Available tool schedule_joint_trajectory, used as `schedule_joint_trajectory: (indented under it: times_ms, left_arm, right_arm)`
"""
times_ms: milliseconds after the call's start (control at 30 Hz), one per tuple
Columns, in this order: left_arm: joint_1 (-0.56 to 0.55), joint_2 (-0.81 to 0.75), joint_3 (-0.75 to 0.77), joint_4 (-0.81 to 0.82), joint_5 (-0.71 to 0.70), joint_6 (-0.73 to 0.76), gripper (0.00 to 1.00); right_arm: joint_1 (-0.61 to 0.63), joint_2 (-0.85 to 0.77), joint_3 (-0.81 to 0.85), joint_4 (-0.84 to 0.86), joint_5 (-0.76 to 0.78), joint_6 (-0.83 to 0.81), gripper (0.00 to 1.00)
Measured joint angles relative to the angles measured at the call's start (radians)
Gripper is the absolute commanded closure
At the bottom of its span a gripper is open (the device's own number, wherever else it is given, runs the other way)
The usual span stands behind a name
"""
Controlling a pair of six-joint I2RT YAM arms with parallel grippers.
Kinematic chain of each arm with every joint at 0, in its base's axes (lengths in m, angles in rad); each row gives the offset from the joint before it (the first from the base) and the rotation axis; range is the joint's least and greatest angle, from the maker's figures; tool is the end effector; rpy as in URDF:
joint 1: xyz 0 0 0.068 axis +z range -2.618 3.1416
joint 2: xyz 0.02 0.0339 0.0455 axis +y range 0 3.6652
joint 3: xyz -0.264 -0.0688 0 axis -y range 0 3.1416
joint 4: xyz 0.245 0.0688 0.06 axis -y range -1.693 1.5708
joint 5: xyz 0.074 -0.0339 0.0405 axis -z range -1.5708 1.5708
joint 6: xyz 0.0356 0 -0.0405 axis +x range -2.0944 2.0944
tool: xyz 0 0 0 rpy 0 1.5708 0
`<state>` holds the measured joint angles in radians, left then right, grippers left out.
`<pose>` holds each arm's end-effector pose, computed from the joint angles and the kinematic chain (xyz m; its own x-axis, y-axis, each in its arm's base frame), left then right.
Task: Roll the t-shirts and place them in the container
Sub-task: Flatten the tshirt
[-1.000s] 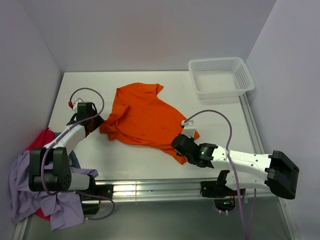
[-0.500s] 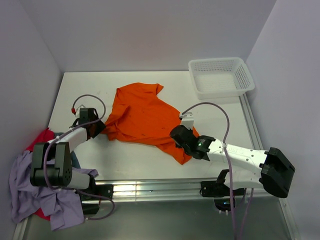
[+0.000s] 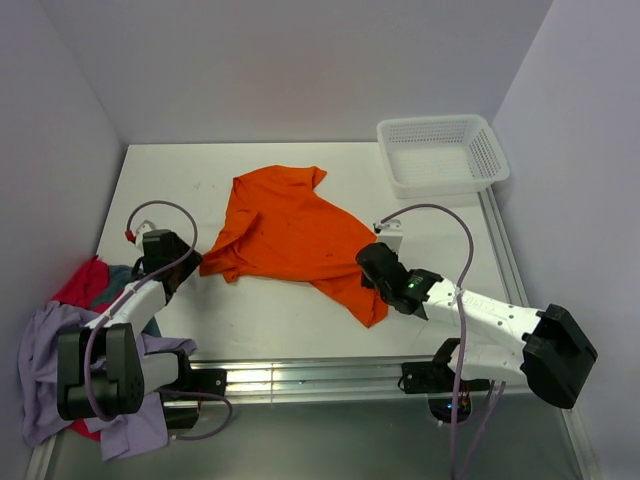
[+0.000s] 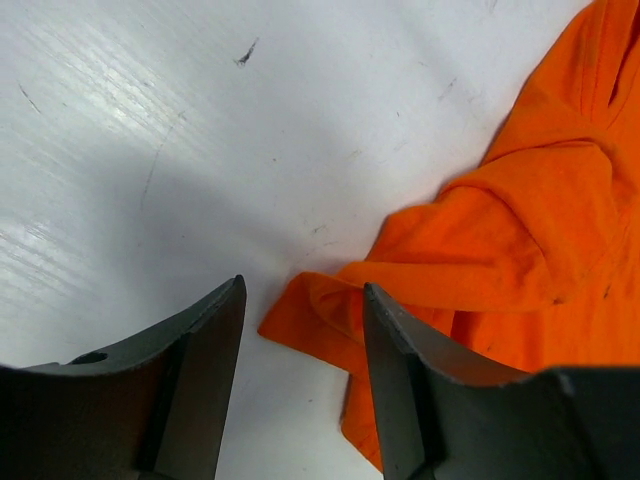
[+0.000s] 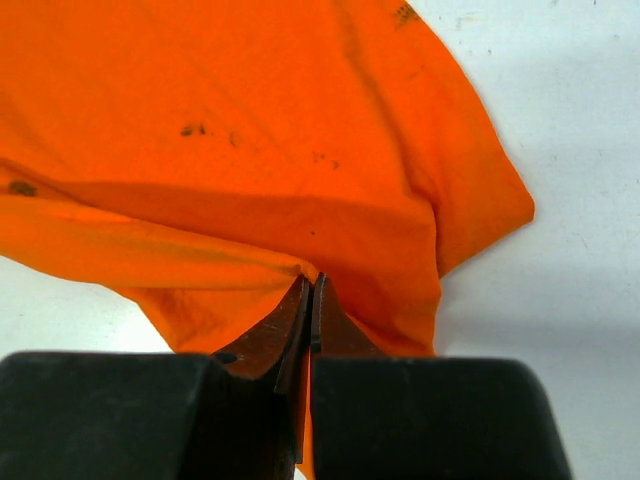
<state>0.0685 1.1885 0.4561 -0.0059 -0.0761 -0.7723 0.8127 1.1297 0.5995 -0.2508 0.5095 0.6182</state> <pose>0.2241 0.0181 0.1655 -0.3942 -0.7244 -0.5655 -0.5576 0.6777 -0.4794 0.1664 0.1504 0.2061 -0.6238 0.0771 -0.7778 -0.0420 0.9904 0.1318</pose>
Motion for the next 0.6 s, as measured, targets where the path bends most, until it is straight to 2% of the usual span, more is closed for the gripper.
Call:
schedule_joint_trajectory:
  times_ms: [167,233,367,433,600]
  left_arm:
    - [0.007,-0.004,0.000,-0.002,0.007,-0.001,0.54]
    - [0.007,-0.016,-0.001,-0.005,0.017,0.000,0.55]
    - [0.007,-0.051,-0.010,-0.005,0.035,0.000,0.49]
    - [0.007,-0.076,-0.024,-0.005,0.039,-0.001,0.49]
    - [0.007,-0.124,-0.049,-0.009,0.055,-0.004,0.59]
  right_arm:
    - [0.000,-0.017,-0.010,0.024,-0.003,-0.010,1.00]
    - [0.000,-0.034,-0.024,0.032,-0.004,-0.011,1.00]
    - [0.000,-0.054,-0.041,0.040,-0.006,-0.011,1.00]
    - [0.000,-0.051,-0.041,0.044,-0.006,-0.011,1.00]
    - [0.000,-0.035,-0.041,0.050,-0.006,-0.014,1.00]
